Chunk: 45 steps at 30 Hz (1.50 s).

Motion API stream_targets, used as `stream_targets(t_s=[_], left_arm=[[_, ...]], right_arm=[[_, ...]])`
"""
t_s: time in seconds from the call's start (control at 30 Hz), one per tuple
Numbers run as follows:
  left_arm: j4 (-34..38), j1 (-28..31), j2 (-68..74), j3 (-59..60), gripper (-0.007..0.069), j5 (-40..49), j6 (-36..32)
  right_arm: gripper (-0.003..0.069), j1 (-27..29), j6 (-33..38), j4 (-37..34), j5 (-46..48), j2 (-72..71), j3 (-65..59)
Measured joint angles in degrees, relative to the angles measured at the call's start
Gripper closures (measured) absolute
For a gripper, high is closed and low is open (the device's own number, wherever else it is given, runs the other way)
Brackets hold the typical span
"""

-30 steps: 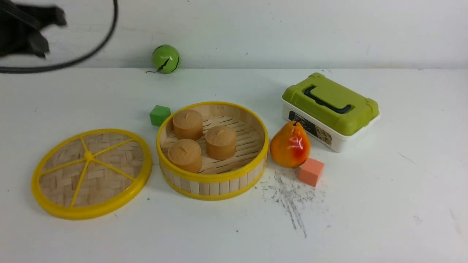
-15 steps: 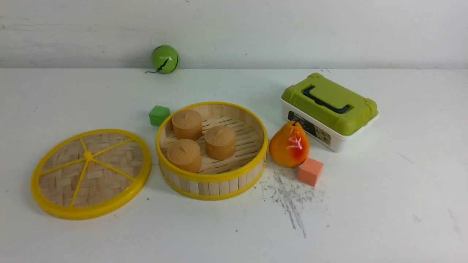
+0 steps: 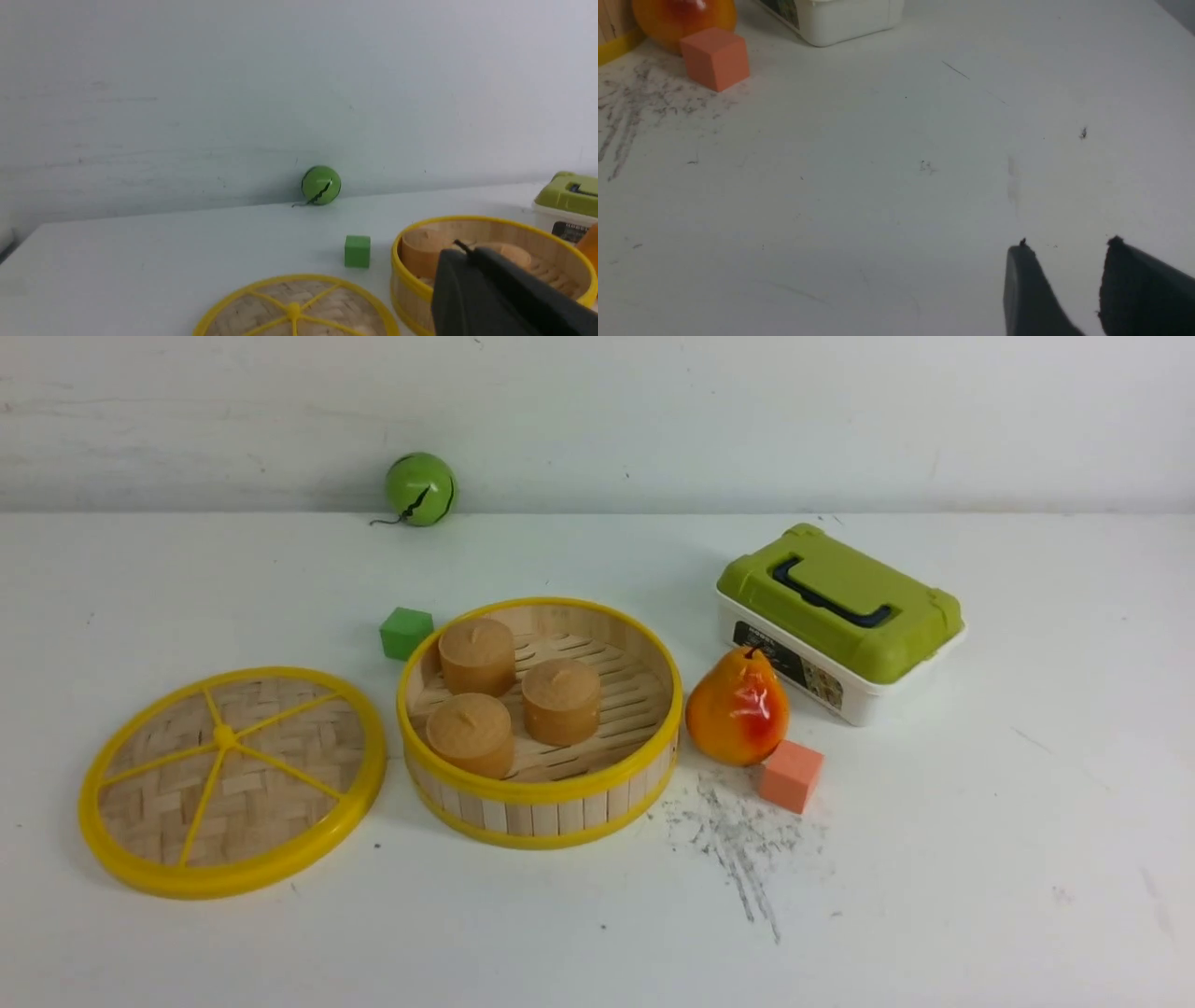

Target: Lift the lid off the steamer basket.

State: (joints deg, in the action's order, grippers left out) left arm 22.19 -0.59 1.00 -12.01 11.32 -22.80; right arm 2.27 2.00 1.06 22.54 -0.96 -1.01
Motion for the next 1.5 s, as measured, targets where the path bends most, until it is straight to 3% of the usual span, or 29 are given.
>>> stream_targets(t_s=[0.23,0.4,0.57,0.63,0.77,1.5], left_arm=[[-0.3,0.0,3.4,3.4,0.0637,1.0,-0.1],[-2.8,0.0,-0.7,10.9,0.0636,-5.1,1.9],[-7.8,0.3,-1.5,13.4,0.0636,-1.7,12.0],[-14.3,0.4,-1.5,13.7,0.0636,4.0,21.1],[-17.1,0.4,-1.5,13.7,0.0636,10.4,27.8],[-17.3,0.4,-1.5,13.7,0.0625,11.0,27.6]], right_arm=[[0.0419,0.0,0.0,0.0,0.0,0.0,0.0],[0.0419,0.0,0.0,0.0,0.0,0.0,0.0],[0.0419,0.0,0.0,0.0,0.0,0.1,0.0],[0.0419,0.0,0.0,0.0,0.0,0.1,0.0],[0.0419,0.0,0.0,0.0,0.0,0.1,0.0],[0.0419,0.0,0.0,0.0,0.0,0.1,0.0]])
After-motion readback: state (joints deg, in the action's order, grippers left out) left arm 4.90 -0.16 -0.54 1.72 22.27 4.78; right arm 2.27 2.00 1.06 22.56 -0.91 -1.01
